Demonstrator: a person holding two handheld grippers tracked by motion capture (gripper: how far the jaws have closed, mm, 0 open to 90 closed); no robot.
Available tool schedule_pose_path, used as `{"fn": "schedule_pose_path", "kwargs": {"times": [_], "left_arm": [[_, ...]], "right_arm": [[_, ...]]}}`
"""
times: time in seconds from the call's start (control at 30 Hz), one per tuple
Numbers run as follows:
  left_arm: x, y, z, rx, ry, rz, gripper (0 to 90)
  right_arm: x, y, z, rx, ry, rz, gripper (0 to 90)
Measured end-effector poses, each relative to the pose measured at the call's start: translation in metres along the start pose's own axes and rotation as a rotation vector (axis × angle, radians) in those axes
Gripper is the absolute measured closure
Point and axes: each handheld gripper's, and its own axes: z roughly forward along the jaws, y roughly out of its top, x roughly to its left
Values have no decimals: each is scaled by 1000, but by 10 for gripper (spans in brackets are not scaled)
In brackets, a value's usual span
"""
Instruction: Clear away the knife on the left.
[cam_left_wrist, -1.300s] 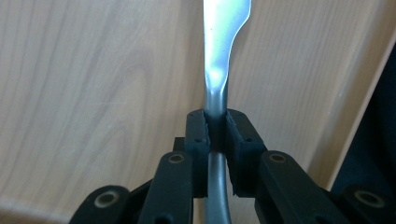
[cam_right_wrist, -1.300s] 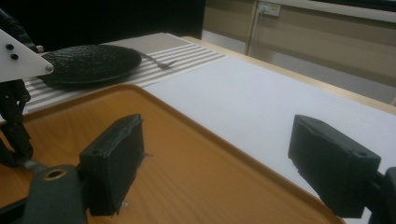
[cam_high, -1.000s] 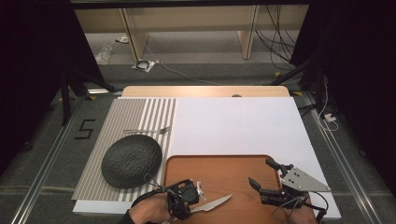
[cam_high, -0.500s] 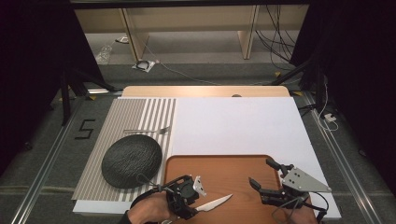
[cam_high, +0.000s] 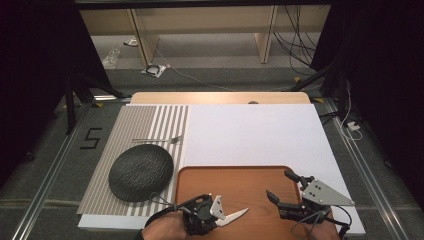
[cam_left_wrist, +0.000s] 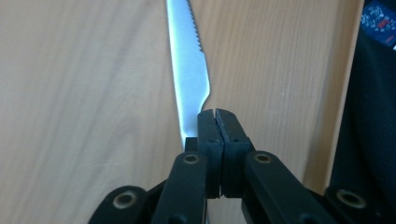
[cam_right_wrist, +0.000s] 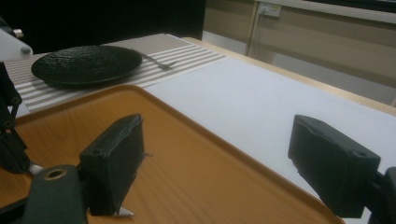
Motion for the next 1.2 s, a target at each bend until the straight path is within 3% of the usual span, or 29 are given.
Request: {"fn": "schedule_pose_path", "kwargs": {"times": [0.37,0.43,0.53,0.6,0.77,1.2], "left_arm": [[4,-4,10,8,-12,-1,895],[6,-5,10,11,2,1,895],[7,-6,10,-10,3,-27,895],[10,-7,9,-1,8,-14,895],[14,-11,9,-30,10,-35,895],[27,-20,5,-39,56,-77,895]], "right_arm": [[0,0,0,1,-1,0,194],[0,0,0,2,-1,0,194],[0,0,0,0,1,3,193],[0,0,0,1,1,-2,193],[0,0,0,-2,-1,-1,194],[0,0,0,-3,-1,0,195]]}}
